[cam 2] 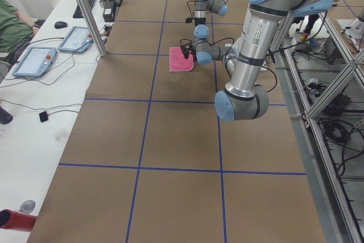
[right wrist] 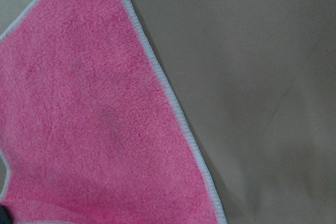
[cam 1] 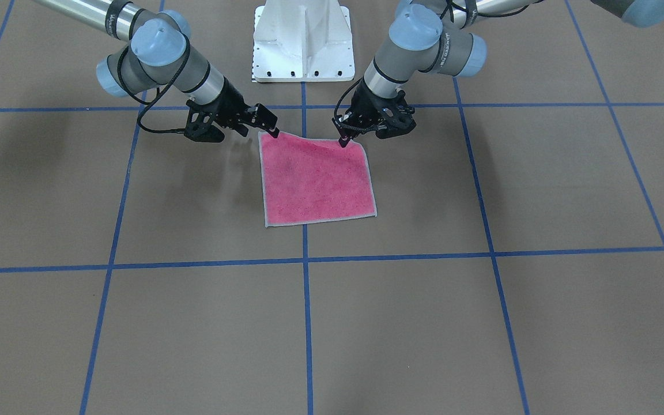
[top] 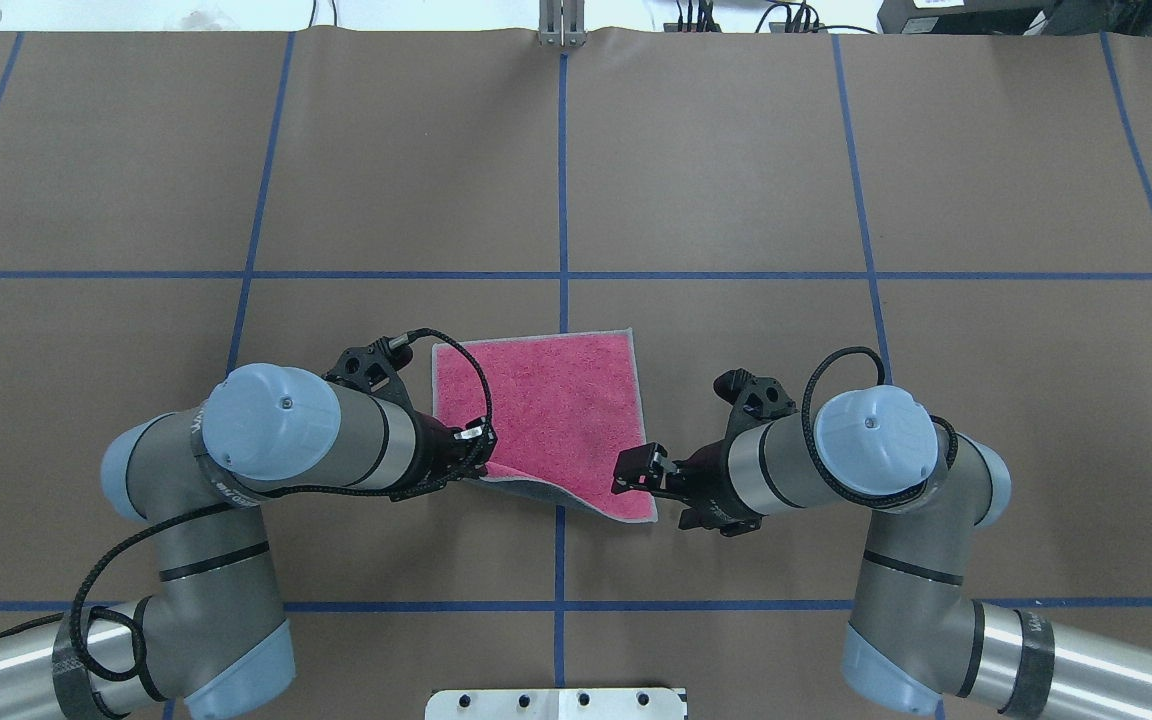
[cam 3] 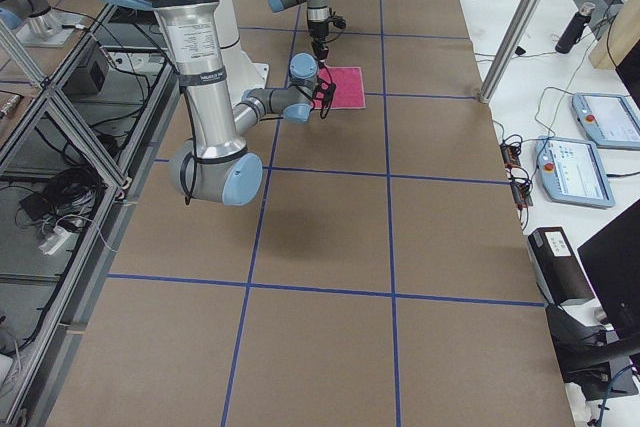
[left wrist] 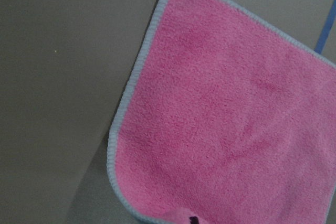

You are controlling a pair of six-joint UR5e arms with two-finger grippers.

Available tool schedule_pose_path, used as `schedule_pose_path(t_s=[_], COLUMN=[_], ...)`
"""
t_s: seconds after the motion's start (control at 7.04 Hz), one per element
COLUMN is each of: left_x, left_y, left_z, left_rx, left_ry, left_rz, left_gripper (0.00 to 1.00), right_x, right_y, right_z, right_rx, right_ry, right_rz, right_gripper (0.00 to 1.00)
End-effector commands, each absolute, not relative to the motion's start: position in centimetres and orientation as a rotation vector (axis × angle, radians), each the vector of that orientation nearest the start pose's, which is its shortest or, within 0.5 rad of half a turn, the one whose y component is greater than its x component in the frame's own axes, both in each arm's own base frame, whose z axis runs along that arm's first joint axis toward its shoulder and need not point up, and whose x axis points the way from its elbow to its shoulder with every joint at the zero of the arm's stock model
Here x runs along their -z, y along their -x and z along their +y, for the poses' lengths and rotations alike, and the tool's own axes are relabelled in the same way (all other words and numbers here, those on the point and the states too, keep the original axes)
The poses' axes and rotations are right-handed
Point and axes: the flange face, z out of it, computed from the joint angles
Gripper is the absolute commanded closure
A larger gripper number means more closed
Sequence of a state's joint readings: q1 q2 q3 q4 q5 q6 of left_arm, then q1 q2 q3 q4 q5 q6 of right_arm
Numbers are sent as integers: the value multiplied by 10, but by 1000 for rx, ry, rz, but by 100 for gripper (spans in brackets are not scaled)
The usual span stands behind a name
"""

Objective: Fold towel twice with both arms
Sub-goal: 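Grasp the near towel corner with the right gripper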

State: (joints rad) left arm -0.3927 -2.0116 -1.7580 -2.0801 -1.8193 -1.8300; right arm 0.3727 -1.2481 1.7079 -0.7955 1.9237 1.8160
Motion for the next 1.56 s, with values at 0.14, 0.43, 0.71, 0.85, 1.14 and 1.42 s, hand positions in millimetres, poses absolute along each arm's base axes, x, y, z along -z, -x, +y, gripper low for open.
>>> schedule_pose_path(t_s=[0.14,0.43,0.71,0.85,1.14,1.42], left_x=[-267,-267,-267,-267,-268,-268], left_y=[-539,-539,-539,-539,-538,-538], left_z=[-341,-341,-341,-341,-341,-342], left_rx=[436,436,436,436,437,438], left_ry=[146,146,146,146,146,146], left_rz=[1154,1154,1154,1154,1152,1152], left_gripper=[100,100,100,100,100,100], right_x=[-330,-331,-333,-332,-331,-327], right_y=[538,541,544,543,543,539], right_z=[-305,-302,-302,-302,-302,-302], right_rx=[-308,-304,-336,-355,-356,-353], right_ry=[237,241,265,281,282,280], right_rz=[-1233,-1228,-1218,-1219,-1223,-1235], right_gripper=[9,16,48,63,92,100])
